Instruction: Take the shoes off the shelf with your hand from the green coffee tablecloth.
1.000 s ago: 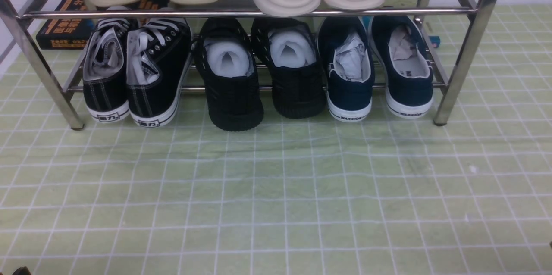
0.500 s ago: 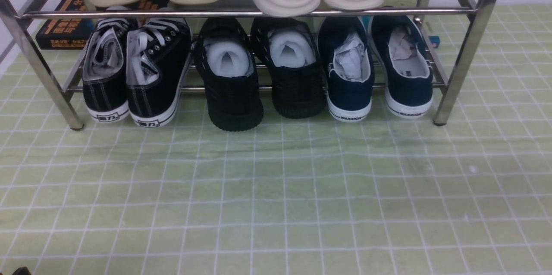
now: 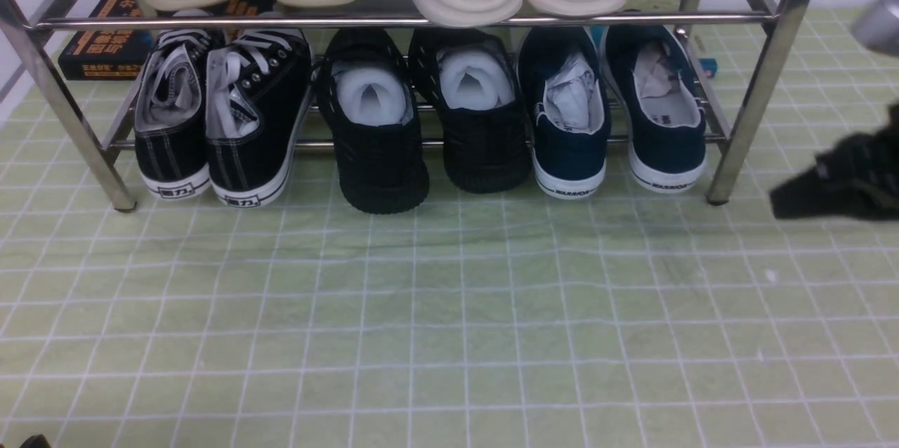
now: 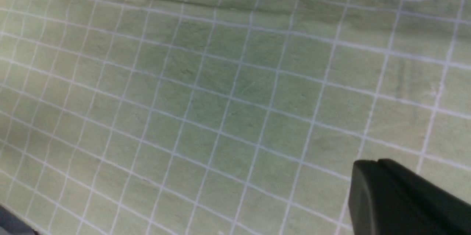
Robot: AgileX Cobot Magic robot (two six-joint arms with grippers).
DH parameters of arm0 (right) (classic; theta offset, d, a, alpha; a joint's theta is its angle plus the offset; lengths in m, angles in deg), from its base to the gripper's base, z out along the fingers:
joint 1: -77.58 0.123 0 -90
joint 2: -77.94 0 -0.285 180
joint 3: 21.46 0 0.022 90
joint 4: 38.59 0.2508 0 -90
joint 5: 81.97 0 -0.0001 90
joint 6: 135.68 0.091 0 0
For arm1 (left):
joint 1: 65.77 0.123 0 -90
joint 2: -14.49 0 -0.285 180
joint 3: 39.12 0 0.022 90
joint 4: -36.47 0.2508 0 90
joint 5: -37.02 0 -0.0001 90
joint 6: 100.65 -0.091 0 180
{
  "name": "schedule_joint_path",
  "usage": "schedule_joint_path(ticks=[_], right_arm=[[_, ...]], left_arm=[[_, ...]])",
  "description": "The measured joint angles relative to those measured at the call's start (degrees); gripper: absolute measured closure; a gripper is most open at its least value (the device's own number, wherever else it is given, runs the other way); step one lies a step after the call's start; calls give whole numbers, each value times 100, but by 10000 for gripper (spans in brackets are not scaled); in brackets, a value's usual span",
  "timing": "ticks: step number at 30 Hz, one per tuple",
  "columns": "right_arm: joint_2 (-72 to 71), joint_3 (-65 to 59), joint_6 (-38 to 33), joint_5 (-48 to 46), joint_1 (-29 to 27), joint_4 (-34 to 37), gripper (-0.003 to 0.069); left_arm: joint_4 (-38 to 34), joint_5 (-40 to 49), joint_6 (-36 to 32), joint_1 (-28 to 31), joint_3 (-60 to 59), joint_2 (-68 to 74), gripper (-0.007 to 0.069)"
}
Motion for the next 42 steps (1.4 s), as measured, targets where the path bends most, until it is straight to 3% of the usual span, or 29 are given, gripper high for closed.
schedule_joint_path(ticks=[6,14,19,23,32,42], right_arm=[[922,1146,465,100,767,-704,659],[1775,1940,2357,1054,1508,-2966,654],[2188,1989,3054,1743,1629,-3578,614],[2408,1991,3426,2085,1628,-3809,540],[2779,1995,3536,2659,1628,-3839,365],[3068,1995,3535,2963,1628,-4123,350]], left_arm=[[0,0,0,0,0,0,382],[2,0,0,0,0,0,382],[2,0,0,0,0,0,382],[2,0,0,0,0,0,382],[2,0,0,0,0,0,382],[2,0,0,0,0,0,382]])
